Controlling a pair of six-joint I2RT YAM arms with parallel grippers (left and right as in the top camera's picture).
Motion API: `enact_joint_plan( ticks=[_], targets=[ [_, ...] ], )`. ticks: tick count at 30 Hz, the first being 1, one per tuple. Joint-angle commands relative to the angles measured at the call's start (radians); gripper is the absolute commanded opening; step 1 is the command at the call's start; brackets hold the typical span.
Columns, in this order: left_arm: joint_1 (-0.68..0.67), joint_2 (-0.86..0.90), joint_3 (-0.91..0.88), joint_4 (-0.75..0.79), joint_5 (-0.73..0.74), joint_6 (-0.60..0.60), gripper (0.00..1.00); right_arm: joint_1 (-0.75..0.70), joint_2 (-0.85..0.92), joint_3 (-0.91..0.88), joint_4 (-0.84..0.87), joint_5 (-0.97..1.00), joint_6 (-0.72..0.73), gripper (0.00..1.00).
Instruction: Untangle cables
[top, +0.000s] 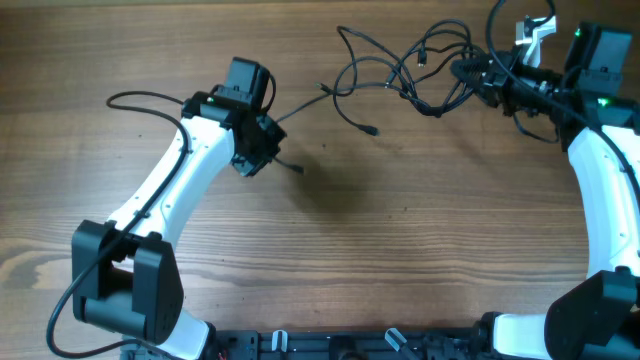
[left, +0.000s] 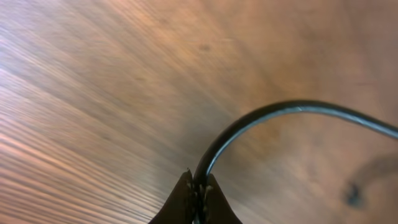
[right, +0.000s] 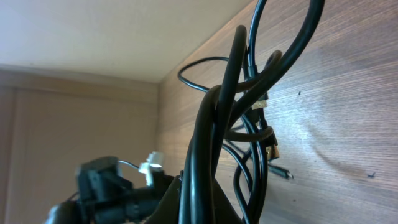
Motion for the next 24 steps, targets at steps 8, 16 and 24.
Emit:
enact_joint_plan(
  ticks=[8, 16, 24],
  targets=[
    [-0.025, -0.081, 0.057, 0.049, 0.158, 0.620, 0.54, -0.013, 0.000, 0.021, -0.122, 0.114, -0.085, 0.04],
    [-0.314, -0.161, 0.084, 0.283, 0.198, 0.883, 0.81, -0.012, 0.000, 0.021, -0.097, -0.056, 0.153, 0.04],
    [-0.431, -0.084, 0.084, 0.574, 0.243, 1.025, 0.83, -0.012, 0.000, 0.021, 0.039, -0.243, 0.201, 0.04]
  ],
)
